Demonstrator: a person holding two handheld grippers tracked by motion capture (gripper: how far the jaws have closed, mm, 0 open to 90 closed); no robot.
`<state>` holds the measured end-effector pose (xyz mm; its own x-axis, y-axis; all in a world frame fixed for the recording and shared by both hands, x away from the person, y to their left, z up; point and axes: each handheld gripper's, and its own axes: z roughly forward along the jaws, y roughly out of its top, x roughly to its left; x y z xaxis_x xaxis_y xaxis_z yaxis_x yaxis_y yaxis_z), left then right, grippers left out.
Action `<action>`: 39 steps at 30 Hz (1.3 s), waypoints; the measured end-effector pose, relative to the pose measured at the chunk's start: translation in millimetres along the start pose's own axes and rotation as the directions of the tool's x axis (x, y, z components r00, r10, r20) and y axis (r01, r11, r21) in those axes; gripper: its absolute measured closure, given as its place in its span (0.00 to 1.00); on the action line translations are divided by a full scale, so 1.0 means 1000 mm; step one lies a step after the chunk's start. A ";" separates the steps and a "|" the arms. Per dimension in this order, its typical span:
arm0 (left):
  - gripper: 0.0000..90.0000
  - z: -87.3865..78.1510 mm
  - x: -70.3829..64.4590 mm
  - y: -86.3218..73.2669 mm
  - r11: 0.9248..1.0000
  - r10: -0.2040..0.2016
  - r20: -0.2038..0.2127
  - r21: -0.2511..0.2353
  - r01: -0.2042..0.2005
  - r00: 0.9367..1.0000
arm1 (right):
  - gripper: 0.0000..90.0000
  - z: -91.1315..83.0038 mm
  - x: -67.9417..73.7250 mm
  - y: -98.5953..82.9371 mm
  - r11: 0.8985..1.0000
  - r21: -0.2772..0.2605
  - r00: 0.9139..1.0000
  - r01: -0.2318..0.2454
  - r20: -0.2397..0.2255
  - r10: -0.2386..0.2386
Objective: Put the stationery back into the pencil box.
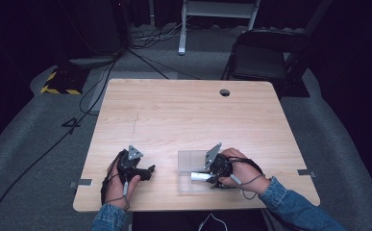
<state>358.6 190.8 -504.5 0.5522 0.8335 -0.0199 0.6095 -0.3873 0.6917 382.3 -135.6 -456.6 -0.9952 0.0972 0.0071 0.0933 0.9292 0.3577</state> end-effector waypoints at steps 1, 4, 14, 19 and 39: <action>0.16 0.000 0.000 0.000 1.000 0.000 0.000 0.000 0.000 1.000 | 0.79 0.000 0.000 0.000 1.000 -0.002 1.000 0.003 0.004 -0.003; 0.16 0.000 0.000 0.000 1.000 0.001 -0.001 -0.001 -0.001 1.000 | 0.77 0.000 0.000 -0.001 1.000 0.001 1.000 0.002 0.007 -0.002; 0.16 0.000 0.000 0.000 1.000 0.000 0.002 0.001 0.000 1.000 | 0.71 -0.006 0.000 -0.001 1.000 -0.029 1.000 -0.003 0.006 0.003; 0.15 0.001 0.000 0.001 1.000 0.003 0.006 0.000 -0.003 1.000 | 0.66 -0.016 0.001 -0.001 0.996 -0.084 0.999 -0.021 0.023 0.023; 0.15 0.002 0.001 0.002 1.000 0.005 0.009 0.002 -0.005 1.000 | 0.39 -0.072 -0.013 -0.031 0.914 -0.332 0.956 -0.232 0.094 0.277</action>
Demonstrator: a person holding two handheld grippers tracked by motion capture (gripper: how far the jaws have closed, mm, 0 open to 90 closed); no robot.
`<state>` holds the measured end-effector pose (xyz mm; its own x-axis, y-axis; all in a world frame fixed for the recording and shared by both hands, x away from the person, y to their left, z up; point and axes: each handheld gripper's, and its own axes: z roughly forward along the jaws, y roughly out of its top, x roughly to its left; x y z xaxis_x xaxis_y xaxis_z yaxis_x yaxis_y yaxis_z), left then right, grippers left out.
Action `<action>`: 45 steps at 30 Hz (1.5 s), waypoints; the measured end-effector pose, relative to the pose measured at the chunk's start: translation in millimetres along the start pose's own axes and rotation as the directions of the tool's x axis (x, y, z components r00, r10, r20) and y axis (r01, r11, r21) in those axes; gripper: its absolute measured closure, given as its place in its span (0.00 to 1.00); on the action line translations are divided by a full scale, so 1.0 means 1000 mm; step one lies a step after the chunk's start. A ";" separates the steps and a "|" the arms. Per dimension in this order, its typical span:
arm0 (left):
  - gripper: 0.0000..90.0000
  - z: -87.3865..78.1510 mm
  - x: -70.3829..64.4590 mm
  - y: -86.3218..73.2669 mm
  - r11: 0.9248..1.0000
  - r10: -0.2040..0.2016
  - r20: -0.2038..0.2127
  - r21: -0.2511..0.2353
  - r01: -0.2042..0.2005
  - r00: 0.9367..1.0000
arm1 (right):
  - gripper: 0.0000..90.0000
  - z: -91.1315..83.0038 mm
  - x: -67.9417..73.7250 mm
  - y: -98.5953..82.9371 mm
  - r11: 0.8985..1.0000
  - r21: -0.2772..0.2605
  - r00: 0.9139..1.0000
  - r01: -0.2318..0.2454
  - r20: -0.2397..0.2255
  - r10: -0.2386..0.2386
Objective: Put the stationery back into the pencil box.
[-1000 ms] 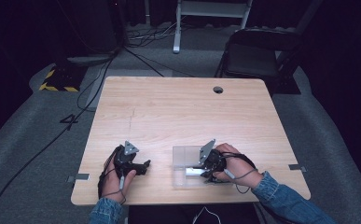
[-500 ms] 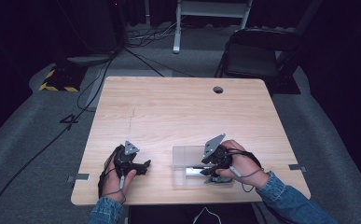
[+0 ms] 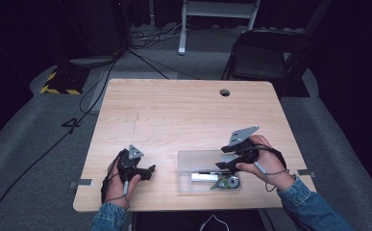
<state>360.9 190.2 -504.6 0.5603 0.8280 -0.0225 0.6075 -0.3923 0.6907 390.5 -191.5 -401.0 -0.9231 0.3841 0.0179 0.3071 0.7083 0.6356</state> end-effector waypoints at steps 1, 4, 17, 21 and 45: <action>0.15 0.000 0.000 0.000 1.000 0.000 0.001 0.001 0.000 1.000 | 0.39 -0.004 -0.002 -0.002 1.000 -0.009 1.000 -0.013 0.008 0.013; 0.15 0.001 0.001 0.001 1.000 0.004 0.006 -0.003 -0.004 1.000 | 0.38 -0.012 -0.008 -0.007 0.999 -0.028 0.999 -0.040 0.033 0.041; 0.14 0.000 0.006 0.001 1.000 0.020 0.019 0.005 -0.020 1.000 | 0.34 -0.042 -0.042 -0.038 0.985 -0.078 0.978 -0.151 0.131 0.160; 0.14 -0.001 0.008 0.000 1.000 0.028 0.024 0.003 -0.028 0.999 | 0.34 -0.048 -0.054 -0.050 0.978 -0.092 0.968 -0.186 0.155 0.199; 0.14 -0.005 0.016 -0.004 1.000 0.030 0.026 0.007 -0.031 0.999 | 0.35 -0.047 -0.111 -0.115 0.945 -0.153 0.899 -0.288 0.296 0.322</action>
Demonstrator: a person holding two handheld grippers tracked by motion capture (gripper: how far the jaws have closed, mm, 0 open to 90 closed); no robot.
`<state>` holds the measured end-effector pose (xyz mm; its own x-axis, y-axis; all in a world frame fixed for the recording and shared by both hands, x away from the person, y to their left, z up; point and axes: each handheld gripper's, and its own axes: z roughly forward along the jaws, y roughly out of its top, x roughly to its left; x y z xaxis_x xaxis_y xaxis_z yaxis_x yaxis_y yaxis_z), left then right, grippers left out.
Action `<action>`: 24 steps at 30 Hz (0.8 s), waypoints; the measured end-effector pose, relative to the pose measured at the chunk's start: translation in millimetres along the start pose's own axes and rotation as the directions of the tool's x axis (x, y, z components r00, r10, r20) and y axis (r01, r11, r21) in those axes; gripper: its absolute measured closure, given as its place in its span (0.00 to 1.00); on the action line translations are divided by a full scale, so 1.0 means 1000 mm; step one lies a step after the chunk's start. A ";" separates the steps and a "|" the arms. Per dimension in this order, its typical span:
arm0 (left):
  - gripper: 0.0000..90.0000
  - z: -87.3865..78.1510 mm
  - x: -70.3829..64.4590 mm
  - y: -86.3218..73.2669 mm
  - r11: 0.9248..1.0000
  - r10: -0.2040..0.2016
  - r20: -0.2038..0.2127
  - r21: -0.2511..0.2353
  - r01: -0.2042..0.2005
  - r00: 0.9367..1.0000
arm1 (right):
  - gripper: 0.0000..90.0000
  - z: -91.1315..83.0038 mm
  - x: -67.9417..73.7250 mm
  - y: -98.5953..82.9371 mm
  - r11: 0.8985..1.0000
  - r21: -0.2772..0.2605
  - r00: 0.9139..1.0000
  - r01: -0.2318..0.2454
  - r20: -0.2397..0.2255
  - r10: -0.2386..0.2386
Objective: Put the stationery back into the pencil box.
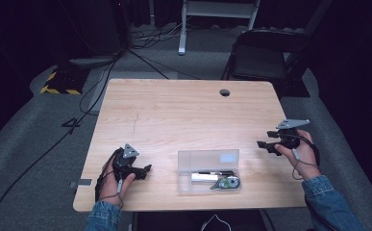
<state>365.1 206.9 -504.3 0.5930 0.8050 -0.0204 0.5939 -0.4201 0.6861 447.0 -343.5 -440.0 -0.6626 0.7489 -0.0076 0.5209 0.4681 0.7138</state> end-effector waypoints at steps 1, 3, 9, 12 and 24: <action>0.14 0.000 0.000 0.000 1.000 -0.001 0.001 0.000 0.001 1.000 | 0.35 0.001 0.000 -0.002 1.000 -0.004 1.000 -0.008 0.000 0.008; 0.14 0.000 0.000 0.000 1.000 0.004 0.000 0.001 -0.004 1.000 | 0.35 0.003 -0.002 -0.006 0.999 -0.021 0.999 -0.030 0.011 0.030; 0.14 0.000 0.000 0.000 1.000 -0.001 0.000 0.002 0.001 1.000 | 0.34 0.013 -0.004 -0.016 0.996 -0.049 0.997 -0.081 0.010 0.081; 0.14 0.000 0.000 0.000 1.000 0.001 -0.001 0.002 -0.001 1.000 | 0.34 0.018 -0.002 -0.019 0.998 -0.029 0.998 -0.060 0.017 0.060; 0.14 0.000 0.000 0.000 1.000 0.001 -0.001 0.002 -0.001 1.000 | 0.34 0.035 0.001 -0.033 0.999 0.020 0.999 -0.038 0.003 0.038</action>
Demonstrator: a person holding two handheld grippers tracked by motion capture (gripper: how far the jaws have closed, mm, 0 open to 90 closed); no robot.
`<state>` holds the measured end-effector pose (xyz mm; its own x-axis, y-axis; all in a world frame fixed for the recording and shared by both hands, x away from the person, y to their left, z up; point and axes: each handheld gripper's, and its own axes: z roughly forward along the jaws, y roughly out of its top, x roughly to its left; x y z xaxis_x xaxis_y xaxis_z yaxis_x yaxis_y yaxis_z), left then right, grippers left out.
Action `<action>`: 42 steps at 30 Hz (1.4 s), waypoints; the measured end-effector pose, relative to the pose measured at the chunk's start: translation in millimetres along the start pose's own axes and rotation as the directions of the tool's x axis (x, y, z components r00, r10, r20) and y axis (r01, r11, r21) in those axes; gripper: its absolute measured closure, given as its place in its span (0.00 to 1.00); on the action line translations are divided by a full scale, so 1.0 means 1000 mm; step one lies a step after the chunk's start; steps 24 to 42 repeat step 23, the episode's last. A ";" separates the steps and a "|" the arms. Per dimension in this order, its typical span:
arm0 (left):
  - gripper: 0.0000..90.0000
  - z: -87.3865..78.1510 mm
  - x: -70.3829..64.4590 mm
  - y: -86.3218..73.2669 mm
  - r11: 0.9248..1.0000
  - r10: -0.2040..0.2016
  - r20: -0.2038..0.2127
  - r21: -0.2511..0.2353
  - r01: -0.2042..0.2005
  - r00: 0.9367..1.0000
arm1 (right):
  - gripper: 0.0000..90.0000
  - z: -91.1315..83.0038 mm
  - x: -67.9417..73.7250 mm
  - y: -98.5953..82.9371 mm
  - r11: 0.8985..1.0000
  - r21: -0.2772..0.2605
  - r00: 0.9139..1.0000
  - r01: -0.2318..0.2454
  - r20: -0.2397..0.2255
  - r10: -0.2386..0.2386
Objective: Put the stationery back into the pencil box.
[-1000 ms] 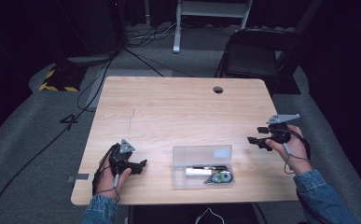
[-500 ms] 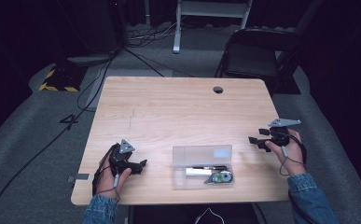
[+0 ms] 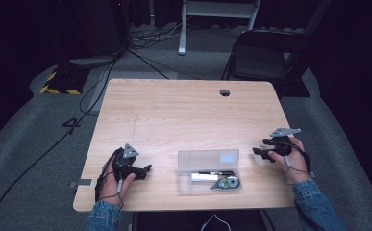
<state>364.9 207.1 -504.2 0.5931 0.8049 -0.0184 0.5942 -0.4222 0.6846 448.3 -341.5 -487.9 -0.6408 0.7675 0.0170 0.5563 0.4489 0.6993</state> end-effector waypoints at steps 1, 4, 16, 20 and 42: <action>0.14 0.000 0.000 0.000 1.000 0.000 0.000 0.000 0.000 1.000 | 0.34 0.001 0.000 -0.001 1.000 0.002 1.000 0.001 -0.001 -0.001; 0.14 0.000 0.000 0.000 1.000 -0.005 0.001 -0.001 0.005 1.000 | 0.35 0.005 0.002 -0.003 1.000 -0.004 1.000 0.019 -0.004 -0.019; 0.14 0.000 -0.001 0.000 1.000 -0.004 -0.005 -0.001 0.004 1.000 | 0.11 0.016 0.006 -0.007 0.999 -0.041 1.000 0.015 0.024 -0.014; 0.14 0.000 -0.001 0.000 1.000 -0.005 -0.008 -0.001 0.005 1.000 | 0.11 0.016 0.006 -0.007 0.999 -0.039 1.000 0.016 0.022 -0.015; 0.14 -0.001 -0.005 -0.002 0.999 -0.042 -0.032 -0.006 0.042 0.999 | 0.11 0.016 0.006 -0.008 0.999 -0.041 1.000 0.014 0.021 -0.014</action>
